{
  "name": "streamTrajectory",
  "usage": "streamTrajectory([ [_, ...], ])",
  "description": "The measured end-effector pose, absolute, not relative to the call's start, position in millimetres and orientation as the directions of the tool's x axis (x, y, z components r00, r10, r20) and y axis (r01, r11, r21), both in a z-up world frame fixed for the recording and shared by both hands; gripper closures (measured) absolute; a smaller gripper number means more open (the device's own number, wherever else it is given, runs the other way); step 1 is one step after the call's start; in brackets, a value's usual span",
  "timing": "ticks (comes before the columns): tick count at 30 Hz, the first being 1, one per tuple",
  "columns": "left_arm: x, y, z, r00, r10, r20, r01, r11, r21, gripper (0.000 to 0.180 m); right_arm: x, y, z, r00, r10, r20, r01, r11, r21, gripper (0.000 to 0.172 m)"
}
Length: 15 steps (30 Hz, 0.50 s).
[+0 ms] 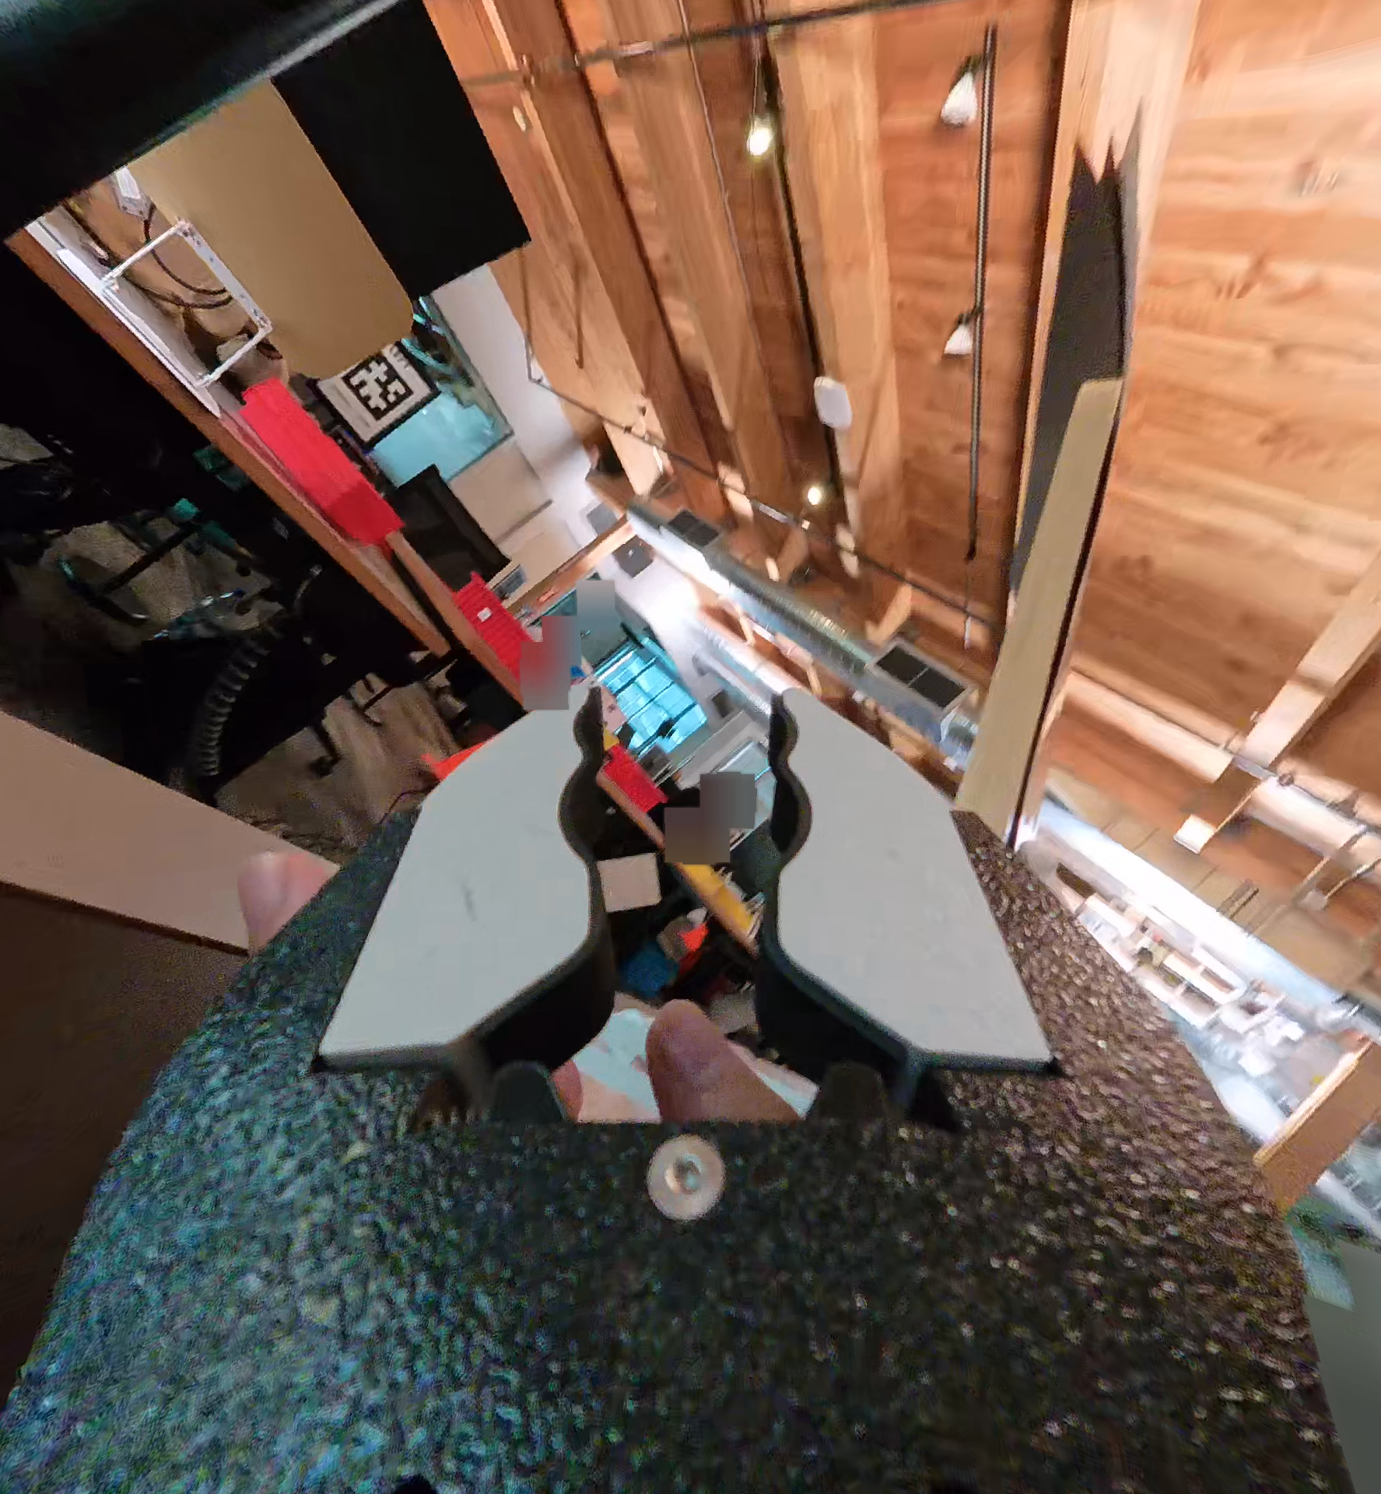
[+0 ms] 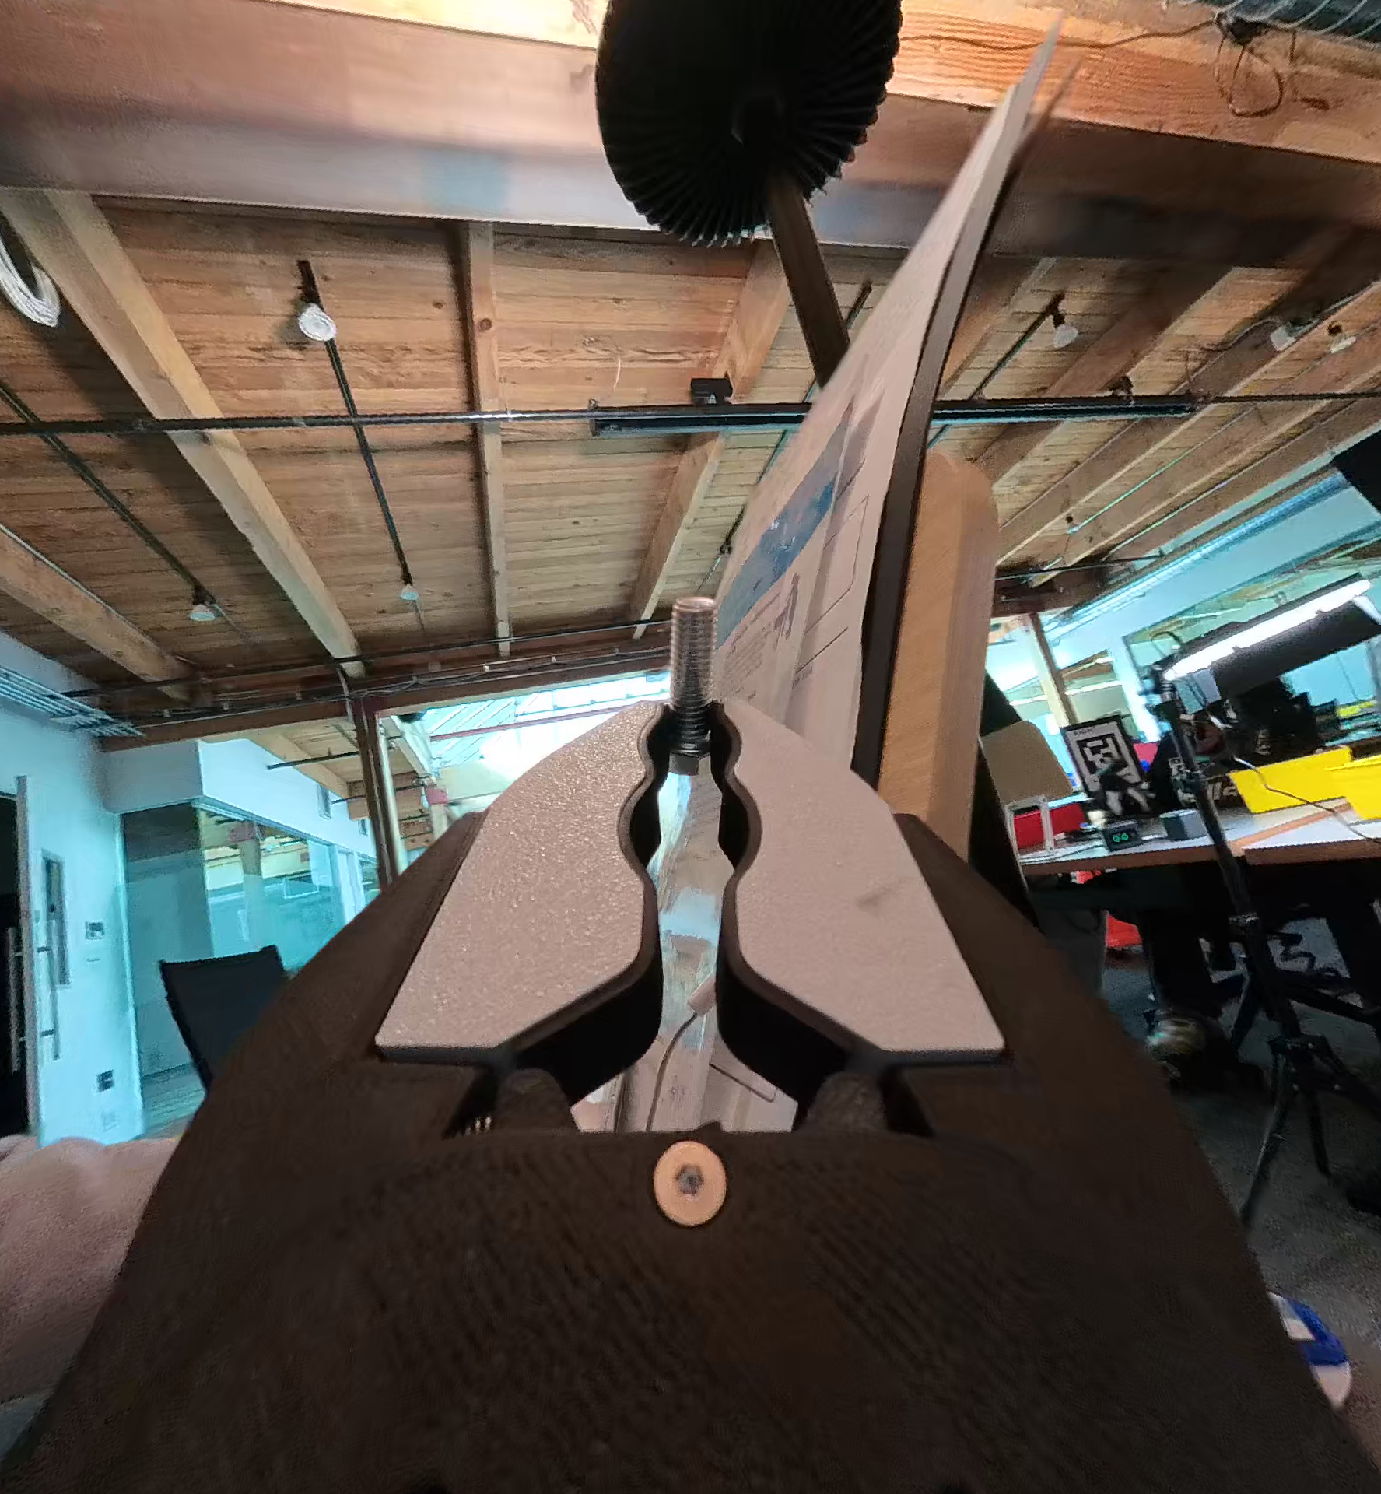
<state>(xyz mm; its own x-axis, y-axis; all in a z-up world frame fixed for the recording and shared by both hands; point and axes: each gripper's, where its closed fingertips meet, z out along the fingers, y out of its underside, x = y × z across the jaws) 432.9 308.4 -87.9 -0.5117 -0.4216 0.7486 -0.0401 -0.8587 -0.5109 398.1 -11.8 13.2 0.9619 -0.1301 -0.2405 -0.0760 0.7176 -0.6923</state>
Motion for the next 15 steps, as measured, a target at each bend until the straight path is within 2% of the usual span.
streamTrajectory([
  [3, 446, 312, -90, -0.448, -0.577, 0.683, -0.072, -0.738, -0.671, 0.144, 381, -5, 14, 0.961, -0.183, -0.206, -0.029, 0.675, -0.737, 0.163],
  [5, 452, 319, -82, -0.44, -0.625, 0.645, -0.065, -0.694, -0.717, 0.142, 373, -9, 17, 0.947, -0.233, -0.222, -0.004, 0.682, -0.731, 0.163],
  [7, 452, 328, -68, -0.452, -0.604, 0.656, -0.04, -0.721, -0.692, 0.146, 364, -11, 17, 0.941, -0.25, -0.227, 0.009, 0.69, -0.724, 0.163],
  [10, 443, 337, -42, -0.521, -0.492, 0.698, -0.003, -0.816, -0.578, 0.18, 349, -11, 22, 0.957, -0.196, -0.216, -0.015, 0.707, -0.708, 0.163],
  [12, 428, 337, -30, -0.568, -0.517, 0.64, 0.082, -0.81, -0.581, 0.179, 347, -10, 22, 0.953, -0.213, -0.215, -0.004, 0.702, -0.712, 0.163],
  [13, 420, 330, -26, -0.598, -0.542, 0.591, 0.111, -0.786, -0.608, 0.14, 347, -10, 22, 0.951, -0.224, -0.213, 0.004, 0.699, -0.715, 0.163],
  [14, 414, 322, -24, -0.622, -0.56, 0.547, 0.127, -0.762, -0.636, 0.11, 348, -11, 22, 0.949, -0.23, -0.217, 0.008, 0.702, -0.713, 0.163],
  [15, 410, 317, -23, -0.618, -0.582, 0.529, 0.131, -0.739, -0.661, 0.109, 350, -14, 22, 0.946, -0.238, -0.22, 0.013, 0.705, -0.709, 0.163],
])
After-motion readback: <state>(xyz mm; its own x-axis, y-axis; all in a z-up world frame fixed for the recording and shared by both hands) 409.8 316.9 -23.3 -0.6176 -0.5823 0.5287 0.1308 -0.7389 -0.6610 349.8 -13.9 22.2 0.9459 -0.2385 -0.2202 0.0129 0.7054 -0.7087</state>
